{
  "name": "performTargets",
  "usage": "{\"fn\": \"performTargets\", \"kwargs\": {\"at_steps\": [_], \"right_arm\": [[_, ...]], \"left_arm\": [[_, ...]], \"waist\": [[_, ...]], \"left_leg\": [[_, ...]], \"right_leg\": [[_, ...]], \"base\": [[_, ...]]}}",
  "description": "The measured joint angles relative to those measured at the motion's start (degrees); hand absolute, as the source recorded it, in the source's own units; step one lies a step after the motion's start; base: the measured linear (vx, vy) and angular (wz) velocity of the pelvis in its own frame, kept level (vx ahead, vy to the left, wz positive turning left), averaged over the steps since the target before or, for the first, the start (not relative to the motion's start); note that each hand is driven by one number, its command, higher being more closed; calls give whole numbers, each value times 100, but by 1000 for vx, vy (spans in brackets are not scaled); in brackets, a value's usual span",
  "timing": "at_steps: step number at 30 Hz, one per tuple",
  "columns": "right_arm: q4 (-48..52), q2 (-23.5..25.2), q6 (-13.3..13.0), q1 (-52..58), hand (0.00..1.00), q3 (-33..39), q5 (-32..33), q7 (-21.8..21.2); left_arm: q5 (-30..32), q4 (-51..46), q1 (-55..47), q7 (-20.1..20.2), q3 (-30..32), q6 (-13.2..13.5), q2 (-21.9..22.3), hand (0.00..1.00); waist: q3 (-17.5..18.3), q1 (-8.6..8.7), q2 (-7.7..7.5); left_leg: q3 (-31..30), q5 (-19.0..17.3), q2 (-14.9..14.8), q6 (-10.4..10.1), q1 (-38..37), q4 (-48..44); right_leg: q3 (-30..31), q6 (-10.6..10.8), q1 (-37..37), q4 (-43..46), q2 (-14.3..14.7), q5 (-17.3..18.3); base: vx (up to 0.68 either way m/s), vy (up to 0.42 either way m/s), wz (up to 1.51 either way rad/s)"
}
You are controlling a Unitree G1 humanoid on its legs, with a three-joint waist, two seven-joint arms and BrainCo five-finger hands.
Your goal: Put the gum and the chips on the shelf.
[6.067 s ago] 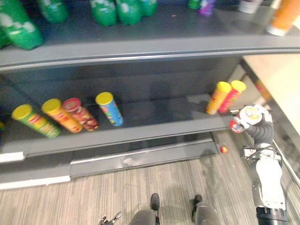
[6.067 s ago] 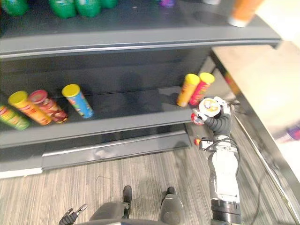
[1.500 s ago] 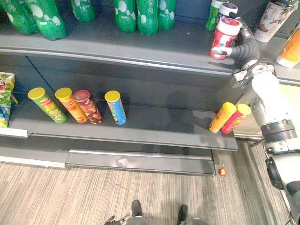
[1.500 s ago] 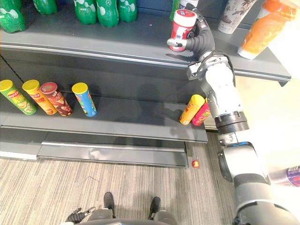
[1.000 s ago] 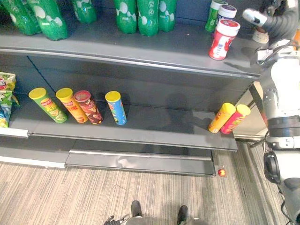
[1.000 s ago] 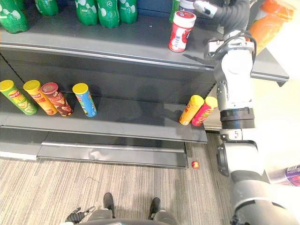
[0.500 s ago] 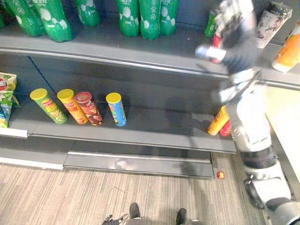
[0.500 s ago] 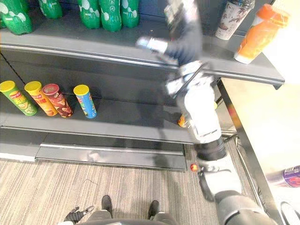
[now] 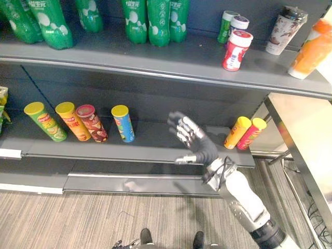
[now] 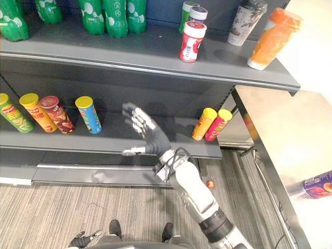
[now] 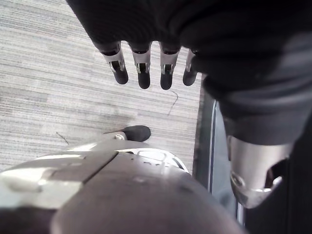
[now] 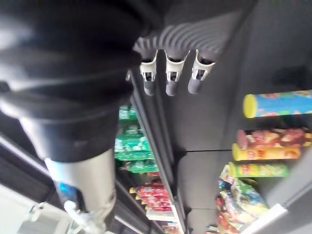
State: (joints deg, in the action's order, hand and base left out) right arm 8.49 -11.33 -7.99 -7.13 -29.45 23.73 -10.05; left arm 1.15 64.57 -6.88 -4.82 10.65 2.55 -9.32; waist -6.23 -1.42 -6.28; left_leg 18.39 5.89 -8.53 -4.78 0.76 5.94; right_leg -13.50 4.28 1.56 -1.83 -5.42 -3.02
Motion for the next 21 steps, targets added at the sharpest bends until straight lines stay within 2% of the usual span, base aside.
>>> {"fn": "performTargets", "kwargs": {"at_steps": [5, 10, 13, 17, 21], "right_arm": [[-1031, 119, 147, 1033, 0, 170, -284, -156], [-2233, 374, 199, 1625, 0, 1206, -1013, -25], [-3113, 458, 220, 1756, 0, 1905, -1410, 154], [-4353, 542, 247, 1856, 0, 2651, -1622, 375], [-5402, 603, 255, 1848, 0, 3101, -1702, 596]], "left_arm": [[179, 110, 9, 2, 109, 3, 47, 0], [236, 112, -4, 3, 333, 2, 161, 0], [237, 113, -15, 4, 333, 3, 211, 0], [240, 114, -16, 5, 329, 3, 282, 0], [236, 115, -16, 2, 324, 6, 291, 0]], "waist": [[50, 14, 92], [71, 23, 192], [101, 103, 260], [125, 137, 382], [113, 137, 426]], "left_leg": [[19, -77, 35, 37, -93, 0], [133, -129, 78, 58, -110, 0], [140, -150, 112, 63, -114, 0], [153, -188, 128, 59, -141, 0], [155, -224, 129, 21, -231, 0]], "right_leg": [[10, -10, -95, -17, -32, 45], [108, -8, -89, -20, -67, 46], [112, 4, -91, -22, -99, 55], [119, 42, -106, -21, -113, 90], [111, 45, -194, -9, -116, 146]], "base": [[50, 3, -1], [30, 6, -8], [47, 12, -2], [58, 3, -1], [65, -3, 0]]}}
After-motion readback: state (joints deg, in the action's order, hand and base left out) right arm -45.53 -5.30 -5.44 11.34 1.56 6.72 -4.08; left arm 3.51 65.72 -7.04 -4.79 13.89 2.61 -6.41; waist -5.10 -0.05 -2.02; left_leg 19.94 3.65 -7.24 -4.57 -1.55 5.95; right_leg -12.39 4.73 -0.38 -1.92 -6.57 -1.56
